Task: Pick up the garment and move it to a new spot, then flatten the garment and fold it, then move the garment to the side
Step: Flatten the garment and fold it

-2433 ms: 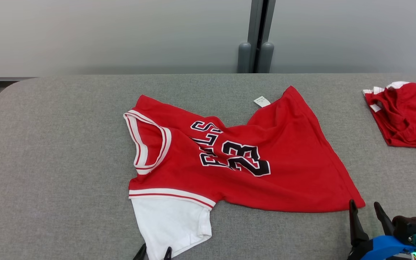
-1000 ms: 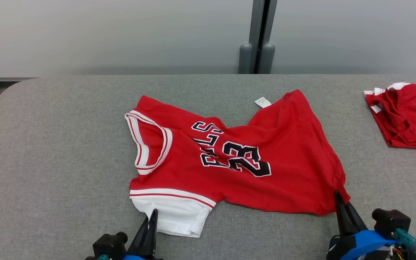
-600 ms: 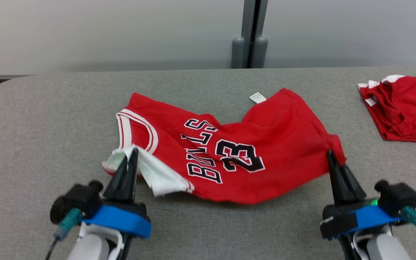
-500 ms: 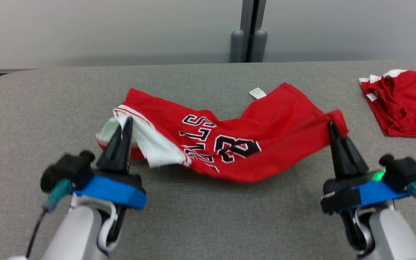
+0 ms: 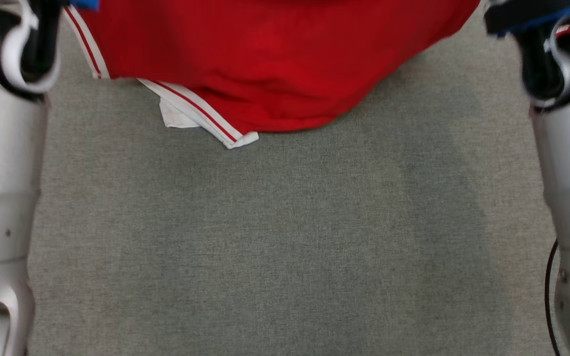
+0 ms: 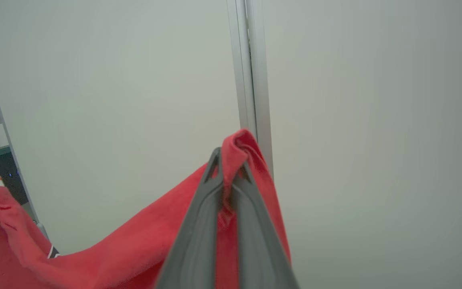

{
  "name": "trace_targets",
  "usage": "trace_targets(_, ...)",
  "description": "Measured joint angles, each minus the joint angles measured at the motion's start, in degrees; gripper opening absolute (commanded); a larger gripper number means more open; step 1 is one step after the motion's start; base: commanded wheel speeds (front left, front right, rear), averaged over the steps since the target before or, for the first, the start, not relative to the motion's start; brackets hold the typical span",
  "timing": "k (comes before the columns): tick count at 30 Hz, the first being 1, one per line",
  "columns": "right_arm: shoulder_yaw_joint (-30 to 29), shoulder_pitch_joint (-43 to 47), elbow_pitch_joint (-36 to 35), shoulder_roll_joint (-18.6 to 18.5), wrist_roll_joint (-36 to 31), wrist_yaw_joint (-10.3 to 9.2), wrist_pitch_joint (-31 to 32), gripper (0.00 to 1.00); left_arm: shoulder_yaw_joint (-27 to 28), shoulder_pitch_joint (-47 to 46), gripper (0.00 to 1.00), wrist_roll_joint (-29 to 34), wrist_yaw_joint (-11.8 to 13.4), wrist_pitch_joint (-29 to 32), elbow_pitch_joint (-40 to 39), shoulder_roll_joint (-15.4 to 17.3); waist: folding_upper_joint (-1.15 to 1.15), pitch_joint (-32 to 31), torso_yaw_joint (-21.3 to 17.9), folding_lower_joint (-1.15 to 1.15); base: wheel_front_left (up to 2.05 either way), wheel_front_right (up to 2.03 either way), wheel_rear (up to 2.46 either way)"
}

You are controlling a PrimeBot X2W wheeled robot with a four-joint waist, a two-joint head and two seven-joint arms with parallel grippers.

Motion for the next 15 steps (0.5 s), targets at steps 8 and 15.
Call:
trace_targets(8, -3.3, -23.5, 14.4, -0.2, 2.3, 0.00, 0.5, 0.00, -3.7, -23.6, 0.00, -0.5, 0.0, -2.4, 12.3, -0.2, 0.00, 7.4, -0.7, 0.01, 0.00, 0.00, 0.00)
trace_targets(15, -2.3, -37.7, 24.4, -1.4, 2.3, 0.00, -1.7, 0.00, -6.6, -38.9, 0.00, -2.0, 0.0, -5.2, 19.9, -0.5, 0.00, 8.3, -1.6, -0.01, 0.00, 0.00, 0.00)
